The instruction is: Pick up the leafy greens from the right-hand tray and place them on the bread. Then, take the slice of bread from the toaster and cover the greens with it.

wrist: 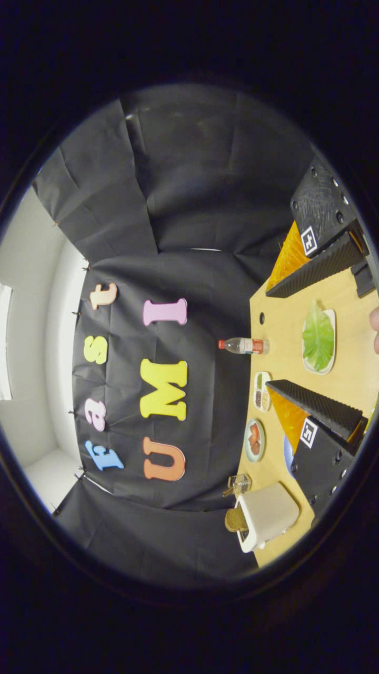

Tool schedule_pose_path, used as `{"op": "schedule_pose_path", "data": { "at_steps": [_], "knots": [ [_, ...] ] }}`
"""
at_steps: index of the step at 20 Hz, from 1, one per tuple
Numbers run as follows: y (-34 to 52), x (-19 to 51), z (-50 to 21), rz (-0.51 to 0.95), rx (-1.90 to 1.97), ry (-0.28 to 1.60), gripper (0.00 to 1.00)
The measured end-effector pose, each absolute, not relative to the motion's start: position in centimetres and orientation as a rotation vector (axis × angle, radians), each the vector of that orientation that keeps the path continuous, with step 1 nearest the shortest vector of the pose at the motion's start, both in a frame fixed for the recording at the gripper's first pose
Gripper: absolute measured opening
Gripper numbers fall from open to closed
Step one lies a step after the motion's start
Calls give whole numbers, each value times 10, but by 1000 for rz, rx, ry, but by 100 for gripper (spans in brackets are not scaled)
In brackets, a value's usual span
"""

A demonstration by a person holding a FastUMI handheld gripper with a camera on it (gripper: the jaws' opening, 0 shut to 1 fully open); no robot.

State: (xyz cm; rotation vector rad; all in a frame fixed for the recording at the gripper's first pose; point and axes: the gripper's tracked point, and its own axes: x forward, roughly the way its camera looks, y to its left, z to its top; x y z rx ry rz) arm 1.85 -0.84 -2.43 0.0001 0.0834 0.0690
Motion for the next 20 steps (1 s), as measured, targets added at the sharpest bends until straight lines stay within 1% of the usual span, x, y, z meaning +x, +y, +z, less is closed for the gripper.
{"op": "schedule_pose_path", "data": {
  "at_steps": [4, 10, 15, 20],
  "knots": [
    [-5, 46, -51, 127, -27, 180, 95],
    [3, 94, -124, 218, -157, 445, 96],
    [8, 130, -162, 218, -161, 565, 95],
    [12, 153, -201, 176, -131, 665, 96]
  ]
}}
